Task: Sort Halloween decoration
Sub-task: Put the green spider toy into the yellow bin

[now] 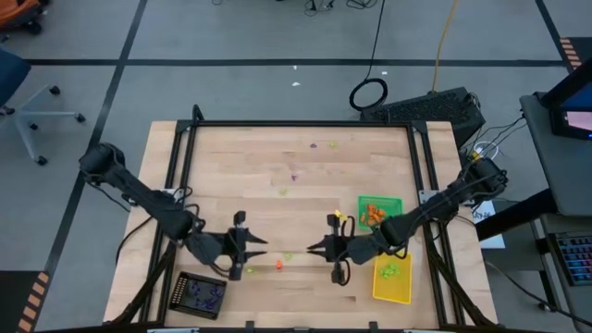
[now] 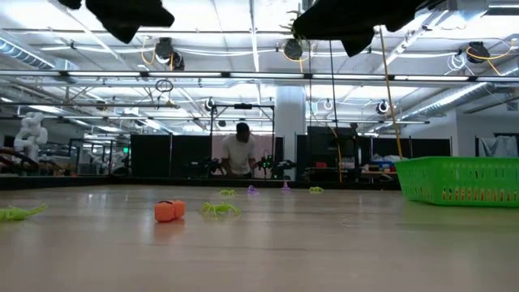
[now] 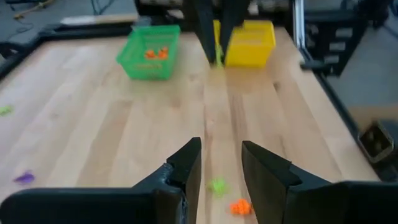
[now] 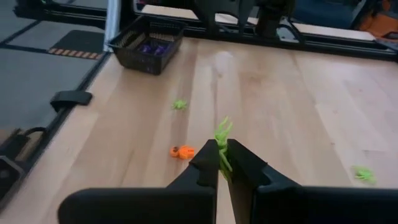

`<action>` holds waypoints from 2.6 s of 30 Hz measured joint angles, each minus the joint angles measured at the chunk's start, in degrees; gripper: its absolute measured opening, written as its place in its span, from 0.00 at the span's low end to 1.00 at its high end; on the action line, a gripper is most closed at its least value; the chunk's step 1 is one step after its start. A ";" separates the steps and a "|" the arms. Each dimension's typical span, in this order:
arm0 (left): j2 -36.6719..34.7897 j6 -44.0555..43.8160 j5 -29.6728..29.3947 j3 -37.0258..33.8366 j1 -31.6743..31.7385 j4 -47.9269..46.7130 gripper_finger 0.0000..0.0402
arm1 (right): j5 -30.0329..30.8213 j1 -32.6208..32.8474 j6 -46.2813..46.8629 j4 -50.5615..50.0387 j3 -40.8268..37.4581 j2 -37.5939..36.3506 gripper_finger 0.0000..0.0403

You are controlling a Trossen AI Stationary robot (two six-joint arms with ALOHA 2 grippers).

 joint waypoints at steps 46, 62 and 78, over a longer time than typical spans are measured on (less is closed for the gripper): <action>5.44 11.12 0.07 0.00 -0.79 10.25 0.30 | 0.11 0.44 -58.37 2.64 -0.22 -0.22 0.01; 5.44 14.20 0.07 0.00 -0.79 10.25 0.29 | 0.11 0.44 -58.01 2.62 -0.20 -0.22 0.01; 5.44 17.02 0.07 0.00 -0.77 10.25 0.29 | 0.09 0.44 -58.01 2.60 -0.20 -0.22 0.01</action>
